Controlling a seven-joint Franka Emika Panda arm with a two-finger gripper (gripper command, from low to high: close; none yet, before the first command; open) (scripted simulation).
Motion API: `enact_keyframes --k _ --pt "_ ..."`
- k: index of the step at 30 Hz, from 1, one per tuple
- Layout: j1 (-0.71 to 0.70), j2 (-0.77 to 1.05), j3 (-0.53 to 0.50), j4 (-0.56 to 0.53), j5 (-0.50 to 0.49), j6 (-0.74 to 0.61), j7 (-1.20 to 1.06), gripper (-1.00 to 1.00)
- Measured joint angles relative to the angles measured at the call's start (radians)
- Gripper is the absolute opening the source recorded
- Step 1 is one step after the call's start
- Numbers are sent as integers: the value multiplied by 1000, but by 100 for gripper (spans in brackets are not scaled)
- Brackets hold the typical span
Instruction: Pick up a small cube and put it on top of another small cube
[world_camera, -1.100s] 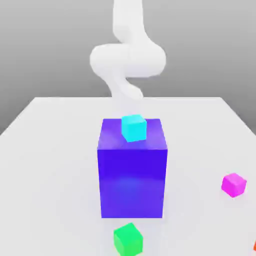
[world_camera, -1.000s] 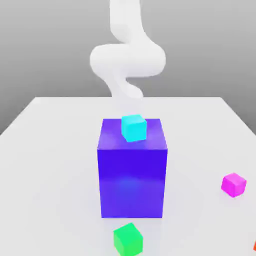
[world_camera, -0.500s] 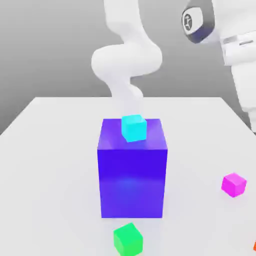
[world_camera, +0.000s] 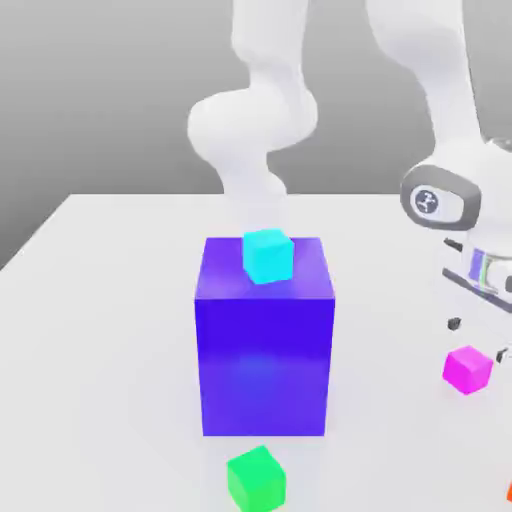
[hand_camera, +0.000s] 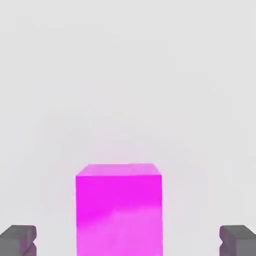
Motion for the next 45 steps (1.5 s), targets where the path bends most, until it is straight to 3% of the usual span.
enact_keyframes --k 1,2,9,14,17,29,45 --pt "9 36 -10 7 -6 29 5 0" --pt "15 61 -17 11 -11 49 9 -100" --pt "15 61 -17 11 -13 47 10 -100" --pt "-12 -98 21 -20 35 -80 -27 -100" --pt "-44 -121 8 17 57 -156 -69 -100" --pt "-284 -70 -114 219 75 -350 -482 -100" --pt "-541 -125 -216 298 100 -432 -1093 -100"
